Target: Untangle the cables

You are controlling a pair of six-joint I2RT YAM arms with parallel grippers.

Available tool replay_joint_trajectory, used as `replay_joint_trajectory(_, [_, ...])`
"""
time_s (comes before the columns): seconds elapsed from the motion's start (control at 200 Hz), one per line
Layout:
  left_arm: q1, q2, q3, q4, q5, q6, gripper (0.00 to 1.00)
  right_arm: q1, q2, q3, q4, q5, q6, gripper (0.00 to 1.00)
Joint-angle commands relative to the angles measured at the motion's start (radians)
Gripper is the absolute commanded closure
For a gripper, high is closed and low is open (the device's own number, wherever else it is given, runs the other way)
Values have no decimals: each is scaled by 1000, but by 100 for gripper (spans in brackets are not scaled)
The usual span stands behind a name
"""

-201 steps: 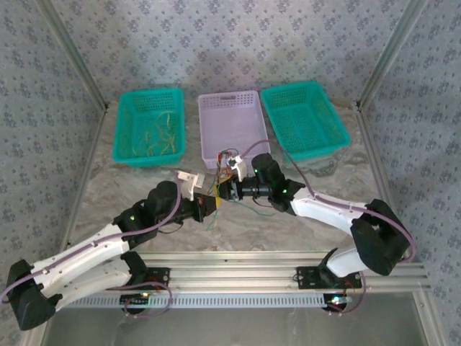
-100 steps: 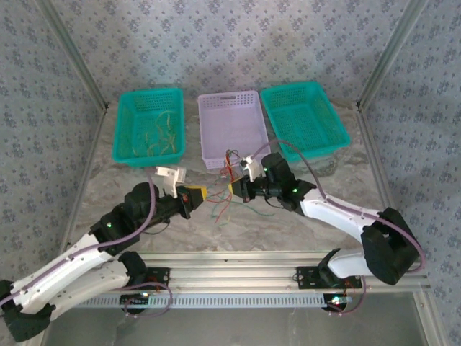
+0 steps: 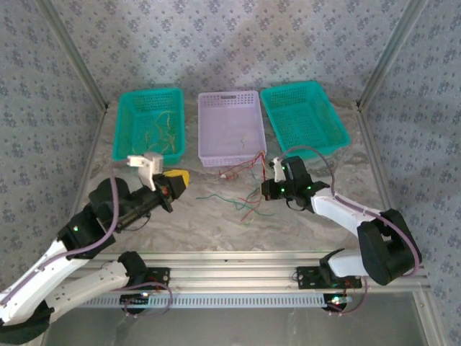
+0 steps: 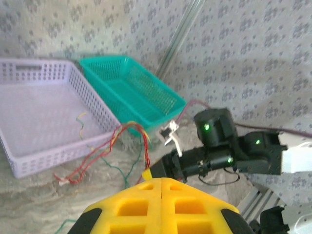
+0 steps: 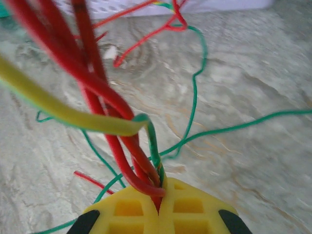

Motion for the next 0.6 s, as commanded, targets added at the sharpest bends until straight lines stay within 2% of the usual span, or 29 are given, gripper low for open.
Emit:
replay_joint_trajectory(0.0, [-3,3,57,-35,-32,69,100,-28,-47,-29,-15,-15,28,100])
replay_joint_trajectory(0.275, [-3,134,8,45,91,21,100,7,-267,-102,132,-158,-6,100])
replay_joint_trajectory(0.465, [-2,234,-86,179,167,-63,57,10,-413,-140,226,-278,37,100])
replay_joint_trajectory(0.595, [-3,277,-116,243,197,-93,41,21,-435,-141,292,-410,72,100])
